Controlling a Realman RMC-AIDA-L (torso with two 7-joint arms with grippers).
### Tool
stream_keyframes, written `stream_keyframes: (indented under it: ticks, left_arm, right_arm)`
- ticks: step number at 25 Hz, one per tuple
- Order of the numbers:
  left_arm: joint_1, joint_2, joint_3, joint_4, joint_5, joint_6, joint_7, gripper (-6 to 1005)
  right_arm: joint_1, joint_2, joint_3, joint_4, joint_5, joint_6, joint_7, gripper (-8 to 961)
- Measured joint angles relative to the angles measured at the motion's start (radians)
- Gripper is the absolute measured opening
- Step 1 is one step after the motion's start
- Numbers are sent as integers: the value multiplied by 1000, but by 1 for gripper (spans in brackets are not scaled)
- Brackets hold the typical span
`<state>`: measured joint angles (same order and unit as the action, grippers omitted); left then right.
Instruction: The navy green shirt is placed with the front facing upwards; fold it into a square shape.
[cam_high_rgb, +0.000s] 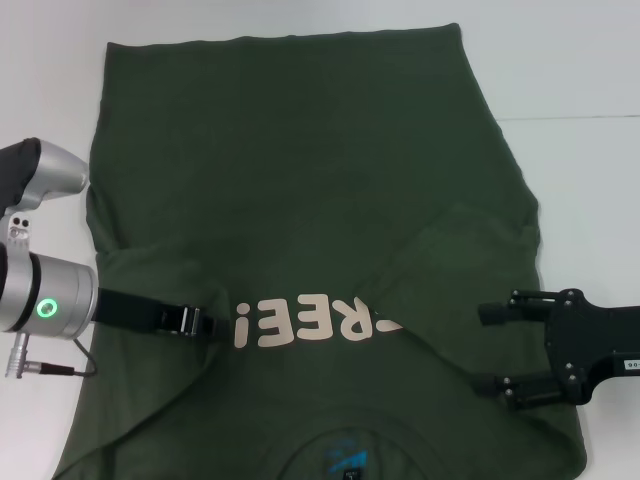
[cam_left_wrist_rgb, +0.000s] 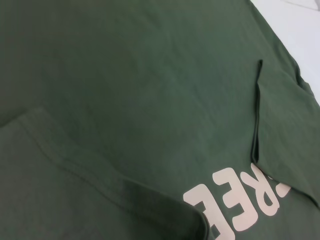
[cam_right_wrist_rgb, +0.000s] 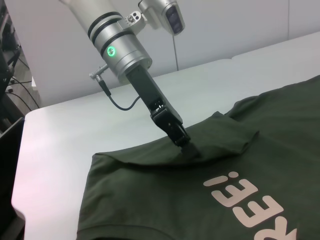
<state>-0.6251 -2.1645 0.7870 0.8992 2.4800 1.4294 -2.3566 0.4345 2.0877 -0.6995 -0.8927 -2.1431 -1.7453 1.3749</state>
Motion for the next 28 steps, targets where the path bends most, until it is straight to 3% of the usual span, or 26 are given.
stream_keyframes:
  ticks: [14, 25, 28]
  left_arm:
    - [-21, 0, -4, -54, 0, -43, 20, 45]
    - [-52, 3, -18, -93, -38, -75, -25, 190]
    - [-46, 6, -32, -77, -52, -74, -7, 324]
  right_arm:
    - [7, 0, -14, 0, 0, 11, 12, 923]
    - [8, -2, -8, -5, 1, 10, 12, 923]
    - [8, -3, 4, -15, 10, 4, 12, 923]
